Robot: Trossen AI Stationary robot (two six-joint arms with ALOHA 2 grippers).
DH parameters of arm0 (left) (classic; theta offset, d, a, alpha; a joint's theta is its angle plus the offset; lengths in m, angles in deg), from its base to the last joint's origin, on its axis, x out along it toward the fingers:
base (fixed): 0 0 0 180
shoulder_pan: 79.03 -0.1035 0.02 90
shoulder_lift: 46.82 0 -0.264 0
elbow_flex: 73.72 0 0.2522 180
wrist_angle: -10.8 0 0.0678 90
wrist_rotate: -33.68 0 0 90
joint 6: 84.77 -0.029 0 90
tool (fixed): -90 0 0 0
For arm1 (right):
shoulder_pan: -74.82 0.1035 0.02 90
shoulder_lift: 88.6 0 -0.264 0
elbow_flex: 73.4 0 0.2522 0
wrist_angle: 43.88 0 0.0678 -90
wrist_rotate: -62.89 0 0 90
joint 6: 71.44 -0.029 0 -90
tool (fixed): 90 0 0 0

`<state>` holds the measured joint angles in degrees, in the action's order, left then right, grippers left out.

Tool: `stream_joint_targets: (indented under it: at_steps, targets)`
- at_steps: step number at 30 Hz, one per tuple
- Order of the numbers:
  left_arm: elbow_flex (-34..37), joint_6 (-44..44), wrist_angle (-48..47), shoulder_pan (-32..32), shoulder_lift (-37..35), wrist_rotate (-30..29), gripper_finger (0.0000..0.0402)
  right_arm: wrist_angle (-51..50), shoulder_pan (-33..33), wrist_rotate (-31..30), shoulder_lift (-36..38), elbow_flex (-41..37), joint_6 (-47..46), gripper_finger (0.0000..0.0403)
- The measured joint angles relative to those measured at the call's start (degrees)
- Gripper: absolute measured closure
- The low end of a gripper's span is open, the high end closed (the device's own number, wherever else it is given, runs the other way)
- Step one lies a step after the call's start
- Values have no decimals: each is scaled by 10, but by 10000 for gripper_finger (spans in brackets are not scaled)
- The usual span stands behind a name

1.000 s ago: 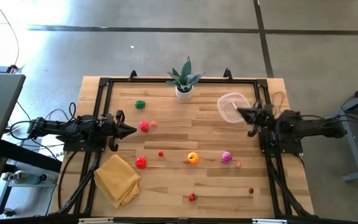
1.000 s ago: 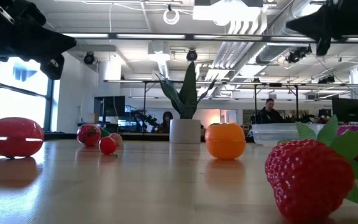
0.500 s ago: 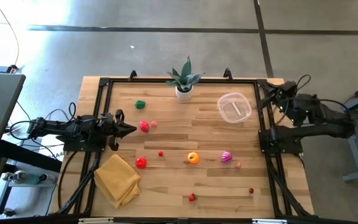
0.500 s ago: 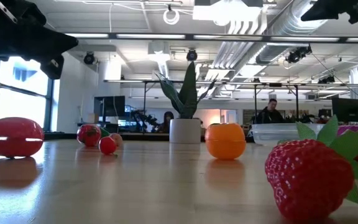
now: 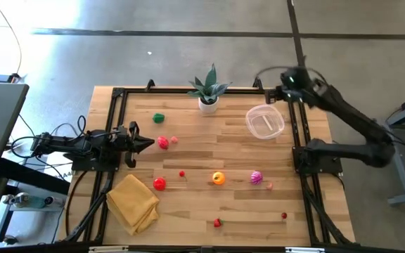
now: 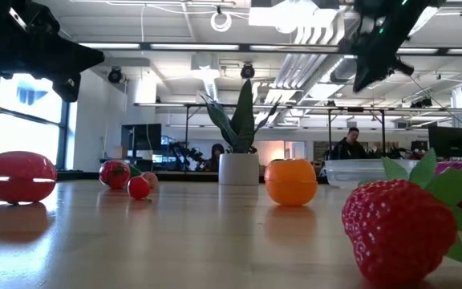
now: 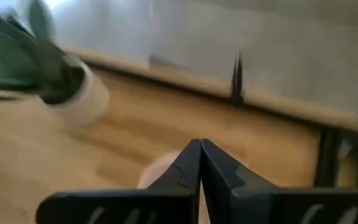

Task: Pick and placing Produce into tupperware
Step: Move the transparent bin to the center

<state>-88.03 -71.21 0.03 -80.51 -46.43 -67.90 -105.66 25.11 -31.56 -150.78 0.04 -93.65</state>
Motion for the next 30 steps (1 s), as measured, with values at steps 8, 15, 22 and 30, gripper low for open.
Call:
stream_joint_targets:
  at_steps: [8, 15, 22, 30]
  targets:
    - [0, 0, 0, 0, 0, 0, 396, -37, -38, 34, -169, -15, 8, 403]
    - [0, 0, 0, 0, 0, 1, 396, 9, 40, -12, -244, -51, -3, 403]
    - [0, 0, -1, 0, 0, 0, 396, 30, 113, -11, -299, -52, -28, 403]
    - [0, 0, -1, 0, 0, 0, 396, 29, 186, -8, -333, -52, -65, 403]
